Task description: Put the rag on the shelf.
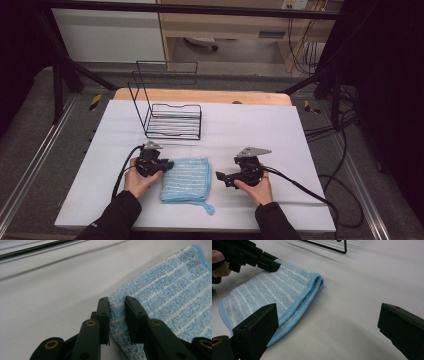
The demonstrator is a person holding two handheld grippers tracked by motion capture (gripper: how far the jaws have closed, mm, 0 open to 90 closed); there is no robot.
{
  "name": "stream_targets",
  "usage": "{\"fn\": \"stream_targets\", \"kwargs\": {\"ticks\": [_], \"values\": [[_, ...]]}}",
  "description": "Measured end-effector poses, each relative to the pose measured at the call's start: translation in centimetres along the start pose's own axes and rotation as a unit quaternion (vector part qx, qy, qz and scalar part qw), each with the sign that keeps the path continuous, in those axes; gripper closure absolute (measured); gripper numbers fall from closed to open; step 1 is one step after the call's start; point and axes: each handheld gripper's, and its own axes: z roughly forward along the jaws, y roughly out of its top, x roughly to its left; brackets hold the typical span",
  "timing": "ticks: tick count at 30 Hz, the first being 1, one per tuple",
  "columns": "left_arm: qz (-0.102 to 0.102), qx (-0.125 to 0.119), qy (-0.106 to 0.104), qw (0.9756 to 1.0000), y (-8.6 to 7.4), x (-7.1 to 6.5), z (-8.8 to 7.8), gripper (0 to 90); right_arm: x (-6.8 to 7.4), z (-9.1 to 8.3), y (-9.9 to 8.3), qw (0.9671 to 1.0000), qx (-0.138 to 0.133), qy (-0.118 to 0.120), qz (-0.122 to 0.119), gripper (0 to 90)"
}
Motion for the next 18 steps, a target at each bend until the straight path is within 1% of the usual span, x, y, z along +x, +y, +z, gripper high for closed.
{"fn": "stream_targets", "kwargs": {"ticks": [4, 5, 6, 7, 8, 9, 10, 11, 12, 13, 14, 15, 16, 17, 18], "values": [[0.017, 0.0, 0.008, 0.9998, 0.0, -0.3, 0.0, 75.0, 0.6, 1.4, 0.9, 1.0, 0.002, -0.004, -0.007, 2.0], [0.02, 0.0, 0.012, 0.9997, 0.0, -0.5, 0.1, 75.5, 0.8, 1.8, 1.2, 0.9999, 0.001, -0.007, -0.008, 2.7], [0.023, 0.001, 0.016, 0.9996, 0.0, -0.6, 0.1, 76.2, 1.1, 2.9, 1.7, 1.0, 0.003, -0.006, -0.001, 3.3], [0.025, 0.002, 0.017, 0.9995, 0.0, -0.6, 0.1, 76.2, 1.1, 2.9, 1.7, 1.0, 0.003, -0.006, -0.001, 3.3], [0.025, 0.002, 0.018, 0.9995, 0.0, -0.7, 0.1, 76.3, 1.2, 3.4, 2.0, 1.0, 0.005, -0.004, -0.001, 3.7], [0.024, 0.002, 0.018, 0.9995, 0.0, -0.6, 0.1, 76.3, 1.4, 4.5, 2.4, 0.9999, 0.01, -0.003, -0.003, 7.2], [0.023, 0.001, 0.017, 0.9996, 0.0, -0.6, 0.1, 76.3, 1.4, 4.5, 2.4, 0.9999, 0.01, -0.003, -0.003, 7.2], [0.022, -0.001, 0.016, 0.9996, -0.1, -0.6, 0.1, 76.4, 1.6, 5.6, 2.6, 0.9998, 0.019, -0.003, -0.001, 9.5], [0.022, -0.002, 0.014, 0.9997, -0.1, -0.5, 0.1, 76.4, 1.6, 5.6, 2.6, 0.9998, 0.019, -0.003, -0.001, 9.5], [0.021, -0.003, 0.013, 0.9997, -0.1, -0.5, 0.1, 76.3, 1.7, 6.5, 2.7, 0.9996, 0.026, -0.005, 0.004, 14.8], [0.021, -0.004, 0.013, 0.9997, -0.1, -0.5, 0.1, 76.3, 1.7, 6.5, 2.7, 0.9996, 0.026, -0.005, 0.004, 14.8], [0.02, -0.004, 0.012, 0.9997, -0.1, -0.5, 0.1, 76.4, 1.6, 6.8, 2.7, 0.9996, 0.028, -0.004, 0.007, 17.3], [0.02, -0.005, 0.012, 0.9997, -0.2, -0.5, 0.1, 76.3, 1.5, 7.3, 2.7, 0.9994, 0.032, -0.007, 0.011, 24.8], [0.02, -0.005, 0.012, 0.9997, -0.2, -0.5, 0.1, 76.3, 1.5, 7.3, 2.7, 0.9994, 0.032, -0.007, 0.011, 24.8], [0.02, -0.007, 0.011, 0.9997, -0.2, -0.4, 0.1, 76.4, 1.5, 7.5, 2.6, 0.9993, 0.034, -0.012, 0.013, 27.9]]}}
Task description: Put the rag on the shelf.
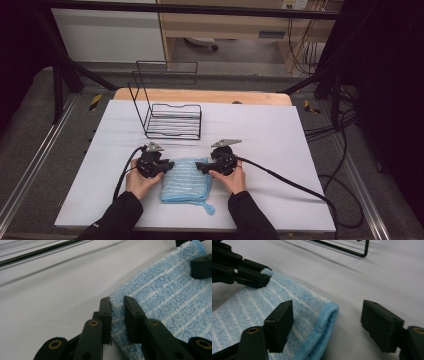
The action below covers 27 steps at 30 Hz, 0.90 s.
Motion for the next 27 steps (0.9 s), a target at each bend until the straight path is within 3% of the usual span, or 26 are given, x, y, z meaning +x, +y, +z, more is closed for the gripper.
{"fn": "stream_targets", "kwargs": {"ticks": [9, 11, 14, 19, 27], "values": [[0.002, 0.0, -0.002, 1.0, -0.01, 0.07, -0.01, 76.4, 0.28, 0.19, -0.39, 0.9998, 0.009, 0.018, 0.004, 52.8], [0.0, -0.001, -0.003, 1.0, -0.02, 0.08, -0.01, 76.4, 0.36, 0.17, -0.4, 0.9994, 0.013, 0.024, 0.019, 58.5], [-0.001, -0.002, -0.006, 1.0, -0.03, 0.15, -0.01, 76.3, 0.39, 0.16, -0.37, 0.999, 0.017, 0.028, 0.03, 62.5], [0.001, -0.003, -0.008, 1.0, -0.05, 0.16, -0.07, 77.8, 0.38, -0.21, -0.12, 0.9983, 0.022, 0.035, 0.041, 77.4], [-0.013, -0.007, -0.015, 0.9998, 0.07, 0.33, -0.54, 80.0, 0.35, -0.51, 0.13, 0.9978, 0.022, 0.042, 0.047, 80.0]]}}
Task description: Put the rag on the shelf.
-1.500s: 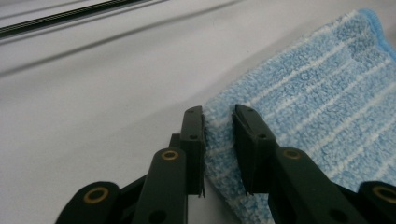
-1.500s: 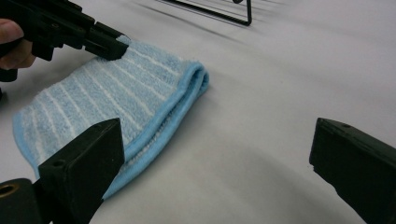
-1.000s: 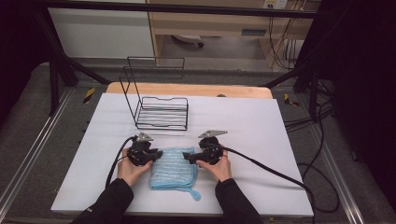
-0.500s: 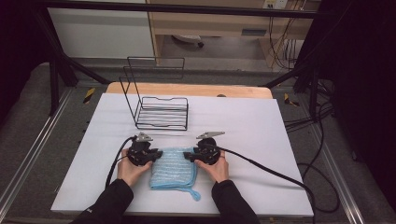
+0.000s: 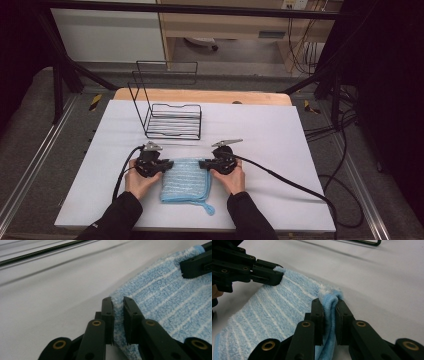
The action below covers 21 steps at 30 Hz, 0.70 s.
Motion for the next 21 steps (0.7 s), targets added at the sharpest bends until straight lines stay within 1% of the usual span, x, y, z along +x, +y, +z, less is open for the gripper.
{"fn": "stream_targets", "kwargs": {"ticks": [3, 7, 9, 13, 18, 21], "values": [[-0.004, -0.007, -0.004, 1.0, 0.0, 0.1, -0.5, 80.2, 0.2, -0.3, 0.0, 1.0, -0.007, 0.002, -0.002, 79.9], [-0.001, -0.023, -0.01, 0.9997, 0.1, 0.0, -1.4, 80.1, 0.7, -1.0, 0.2, 0.9997, -0.021, 0.008, -0.007, 79.5], [0.001, -0.031, -0.012, 0.9994, 0.1, -0.1, -1.9, 80.1, 0.9, -1.2, 0.2, 0.9996, -0.024, 0.01, -0.007, 79.5], [0.005, -0.048, -0.016, 0.9987, 0.2, -0.3, -2.9, 79.9, 1.3, -1.9, 0.4, 0.9989, -0.039, 0.019, -0.016, 79.6], [0.009, -0.069, -0.017, 0.9974, 0.4, -0.7, -4.1, 79.8, 1.8, -2.9, 0.5, 0.9975, -0.06, 0.023, -0.028, 79.6], [0.009, -0.081, -0.019, 0.9965, 0.6, -1.0, -4.7, 79.8, 2.0, -3.3, 0.6, 0.9969, -0.068, 0.025, -0.03, 79.6]]}}
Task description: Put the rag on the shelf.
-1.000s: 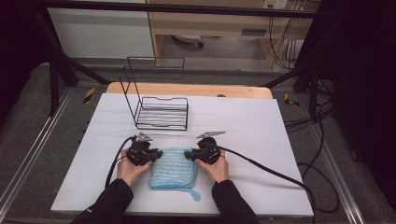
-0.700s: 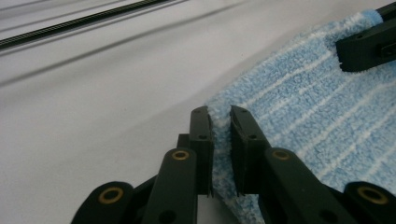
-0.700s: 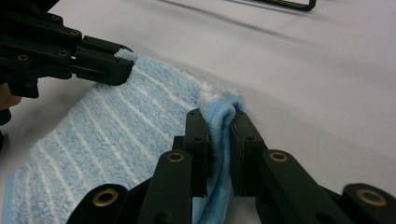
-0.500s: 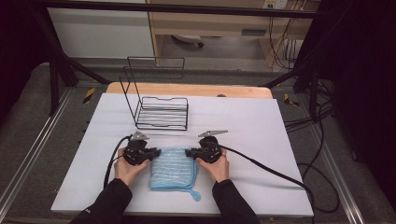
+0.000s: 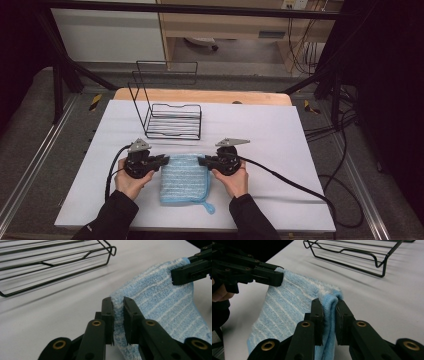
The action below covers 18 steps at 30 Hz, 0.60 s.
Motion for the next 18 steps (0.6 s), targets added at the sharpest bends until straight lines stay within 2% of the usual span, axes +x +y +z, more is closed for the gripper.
{"fn": "stream_targets", "kwargs": {"ticks": [13, 15, 18], "values": [[0.024, -0.039, 0.007, 0.9989, 1.2, -1.4, -2.1, 79.5, 1.2, -2.3, 1.2, 0.9988, -0.044, 0.003, -0.024, 79.9], [0.025, -0.047, 0.009, 0.9985, 1.4, -1.6, -2.4, 79.6, 1.8, -2.7, 1.6, 0.9979, -0.051, -0.005, -0.039, 80.0], [0.026, -0.058, 0.012, 0.9979, 1.8, -1.9, -3.0, 79.6, 2.1, -3.0, 1.9, 0.9973, -0.057, -0.005, -0.046, 80.0]]}}
